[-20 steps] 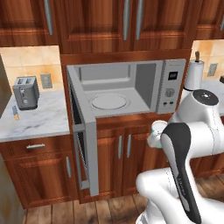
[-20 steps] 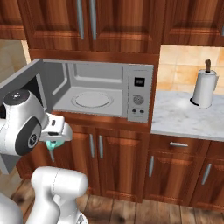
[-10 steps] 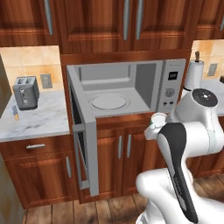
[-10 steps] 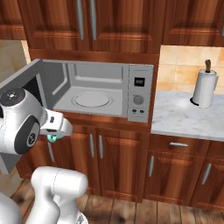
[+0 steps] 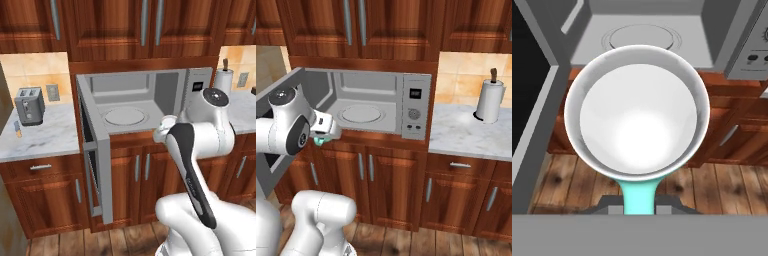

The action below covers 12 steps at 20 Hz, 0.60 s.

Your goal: Pick the mug from the counter and place it inside the microwave. Then close the microwave.

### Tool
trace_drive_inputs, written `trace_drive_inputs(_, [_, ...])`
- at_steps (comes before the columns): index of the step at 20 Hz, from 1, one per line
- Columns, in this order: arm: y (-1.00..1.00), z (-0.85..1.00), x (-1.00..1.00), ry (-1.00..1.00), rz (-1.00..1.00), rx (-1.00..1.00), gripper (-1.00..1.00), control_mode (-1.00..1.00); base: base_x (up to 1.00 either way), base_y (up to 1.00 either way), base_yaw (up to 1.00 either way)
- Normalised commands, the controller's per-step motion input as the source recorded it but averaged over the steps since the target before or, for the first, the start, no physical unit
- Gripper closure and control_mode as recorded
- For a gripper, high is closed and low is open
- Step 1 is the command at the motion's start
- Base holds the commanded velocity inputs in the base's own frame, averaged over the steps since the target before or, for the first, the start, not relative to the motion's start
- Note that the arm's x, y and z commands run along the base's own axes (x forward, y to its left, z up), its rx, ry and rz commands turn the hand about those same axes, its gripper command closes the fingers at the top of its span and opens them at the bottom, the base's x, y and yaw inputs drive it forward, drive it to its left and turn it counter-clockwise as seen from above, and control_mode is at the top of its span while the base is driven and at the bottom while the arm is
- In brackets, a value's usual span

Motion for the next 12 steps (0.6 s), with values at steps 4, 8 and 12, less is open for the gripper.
trace_drive_inputs(4, [0.00,0.00,0.78,0.00,0.00,0.00,1.00,-1.00,0.00,0.00,0.00])
trace_drive_inputs(8, [0.00,0.00,0.93,0.00,0.00,0.00,1.00,-1.00,0.00,0.00,0.00])
trace_drive_inputs(12, [0.02,0.00,0.68,0.00,0.00,0.00,1.00,-1.00,0.00,0.00,0.00])
